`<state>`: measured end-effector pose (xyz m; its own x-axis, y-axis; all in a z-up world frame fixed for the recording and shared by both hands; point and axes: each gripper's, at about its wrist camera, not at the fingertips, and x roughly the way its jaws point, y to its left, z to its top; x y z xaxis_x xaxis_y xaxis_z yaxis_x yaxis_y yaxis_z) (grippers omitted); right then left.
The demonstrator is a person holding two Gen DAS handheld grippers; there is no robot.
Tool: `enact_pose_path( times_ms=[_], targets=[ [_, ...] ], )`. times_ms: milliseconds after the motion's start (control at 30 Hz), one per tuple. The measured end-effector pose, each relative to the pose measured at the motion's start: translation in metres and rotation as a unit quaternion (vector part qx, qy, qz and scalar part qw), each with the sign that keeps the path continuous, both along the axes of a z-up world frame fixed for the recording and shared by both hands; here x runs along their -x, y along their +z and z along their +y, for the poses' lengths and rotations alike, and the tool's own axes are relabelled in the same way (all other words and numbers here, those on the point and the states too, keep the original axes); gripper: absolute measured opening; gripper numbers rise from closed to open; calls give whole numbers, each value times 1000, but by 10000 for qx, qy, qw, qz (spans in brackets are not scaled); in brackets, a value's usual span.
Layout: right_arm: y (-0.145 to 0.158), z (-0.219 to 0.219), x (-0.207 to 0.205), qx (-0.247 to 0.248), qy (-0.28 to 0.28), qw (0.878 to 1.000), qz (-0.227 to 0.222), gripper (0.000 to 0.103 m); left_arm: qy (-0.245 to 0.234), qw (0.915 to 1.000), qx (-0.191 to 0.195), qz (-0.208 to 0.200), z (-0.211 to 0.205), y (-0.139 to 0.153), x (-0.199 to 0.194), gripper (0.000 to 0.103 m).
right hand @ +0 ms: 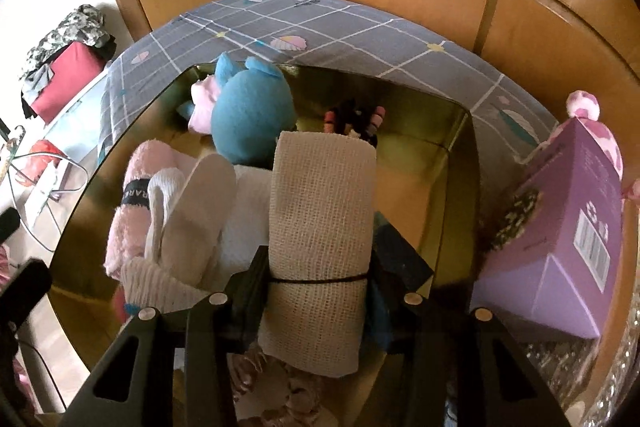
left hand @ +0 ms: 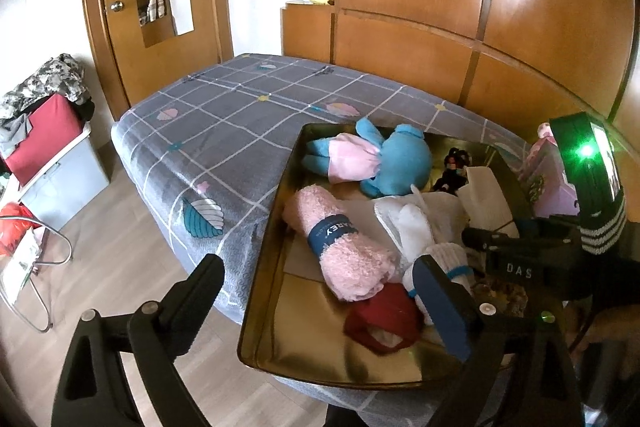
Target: Organize soft objects
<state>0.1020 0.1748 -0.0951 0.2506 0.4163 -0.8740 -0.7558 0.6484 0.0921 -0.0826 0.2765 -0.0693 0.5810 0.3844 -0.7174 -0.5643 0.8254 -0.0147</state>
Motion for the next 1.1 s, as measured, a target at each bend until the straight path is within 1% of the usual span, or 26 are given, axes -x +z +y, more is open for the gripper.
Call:
enact_pose_path(
  times_ms=[100,200,267,333,367,733,900,1100],
  targets=[
    [1,-4,1,16,-88,9999,-76,44,-33,10000,-21,14,-3,0,0,97],
    [5,-9,0,-52,-193,9998,-40,45,-78,10000,-47,29,-7,0,-1,99],
    [9,-13,1,-104,-249,9996,-108,49,-104,9999,-59,42,-9,0,-2,101],
    [15,-16,2,-159,-293,9992,-226,58,-120,9999,-60,37,-10,0,-2,101],
    [18,-17,3,-179,-305,9990,-264,59,-125,9999,-61,27,-11,1,-2,101],
    [38,-39,22,-287,-577,9942,-865,60,-183,9998,-86,11,-19,3,-2,102],
    [45,-56,32,-345,-909,9885,-1159,60,-193,9997,-98,-62,-22,6,-2,102],
    [49,-80,52,-473,-1221,9816,-1391,60,-184,9995,-116,-229,-32,16,-3,103]
  ],
)
